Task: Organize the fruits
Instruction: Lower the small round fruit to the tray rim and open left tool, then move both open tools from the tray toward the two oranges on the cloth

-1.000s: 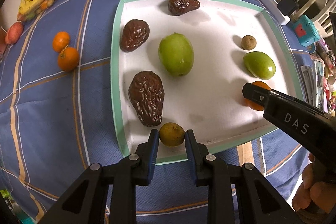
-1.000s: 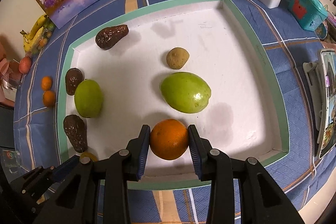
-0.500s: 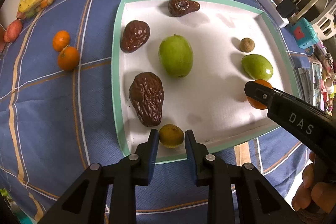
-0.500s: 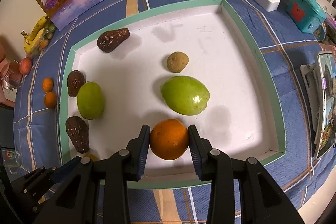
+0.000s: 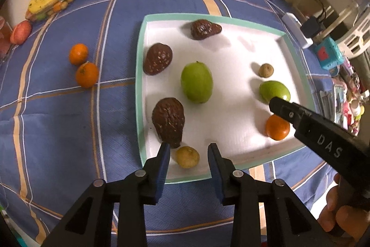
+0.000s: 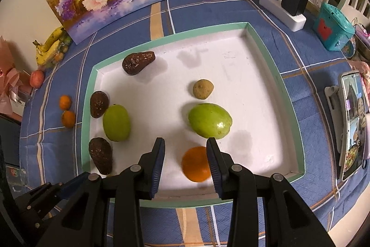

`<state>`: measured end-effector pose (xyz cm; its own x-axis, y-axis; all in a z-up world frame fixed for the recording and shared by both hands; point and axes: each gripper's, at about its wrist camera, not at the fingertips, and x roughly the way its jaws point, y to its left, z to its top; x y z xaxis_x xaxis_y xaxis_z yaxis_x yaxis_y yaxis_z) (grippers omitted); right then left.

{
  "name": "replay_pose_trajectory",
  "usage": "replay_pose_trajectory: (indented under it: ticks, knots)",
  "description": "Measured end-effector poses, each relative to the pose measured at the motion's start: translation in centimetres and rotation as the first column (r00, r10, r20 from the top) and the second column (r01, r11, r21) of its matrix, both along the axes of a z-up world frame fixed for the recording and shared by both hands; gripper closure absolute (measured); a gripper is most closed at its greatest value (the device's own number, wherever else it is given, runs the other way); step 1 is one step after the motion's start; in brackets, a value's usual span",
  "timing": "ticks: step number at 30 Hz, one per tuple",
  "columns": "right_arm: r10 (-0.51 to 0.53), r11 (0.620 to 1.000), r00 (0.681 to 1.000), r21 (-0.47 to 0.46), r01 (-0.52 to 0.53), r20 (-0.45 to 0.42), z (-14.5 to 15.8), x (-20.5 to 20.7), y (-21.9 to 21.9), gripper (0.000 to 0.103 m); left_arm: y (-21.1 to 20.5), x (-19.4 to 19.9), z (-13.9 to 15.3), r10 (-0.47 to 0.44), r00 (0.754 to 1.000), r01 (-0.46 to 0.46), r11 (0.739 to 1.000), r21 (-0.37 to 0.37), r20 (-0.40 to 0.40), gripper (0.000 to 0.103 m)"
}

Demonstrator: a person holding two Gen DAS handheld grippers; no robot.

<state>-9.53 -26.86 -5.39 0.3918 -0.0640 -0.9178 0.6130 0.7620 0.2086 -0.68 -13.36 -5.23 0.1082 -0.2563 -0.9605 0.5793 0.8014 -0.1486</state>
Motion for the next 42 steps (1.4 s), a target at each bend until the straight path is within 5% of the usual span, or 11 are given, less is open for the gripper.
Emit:
replay_pose_trajectory:
  ticks: [11,29,31,33,42]
  knots:
    - [0.010,1.000,1.000,0.003,-0.010,0.003,0.2,0.1,0.3,0.065,3.5,2.8,1.3,0.146,0.989,-0.146,0.988,-0.057,-0.007,0.066]
    - [0.081,0.996,0.997,-0.044,-0.081,0.002,1.0,1.3,2.4,0.065,9.9,6.4,2.5,0.380,0.924,-0.376,0.922,-0.088,0.034,0.066]
    - [0.083,0.995,0.997,-0.047,-0.083,-0.001,1.0,1.3,2.4,0.065,10.2,6.5,2.3,0.392,0.919,-0.389,0.918,-0.079,0.035,0.056]
    - [0.086,0.995,0.996,-0.051,-0.087,-0.009,0.9,1.4,2.5,0.063,10.3,6.5,2.2,0.402,0.915,-0.399,0.915,-0.064,0.045,0.027]
    - [0.110,0.990,0.993,-0.083,-0.114,-0.048,0.3,1.9,3.0,0.031,10.5,6.7,1.8,0.406,0.910,-0.406,0.914,-0.015,0.085,0.005]
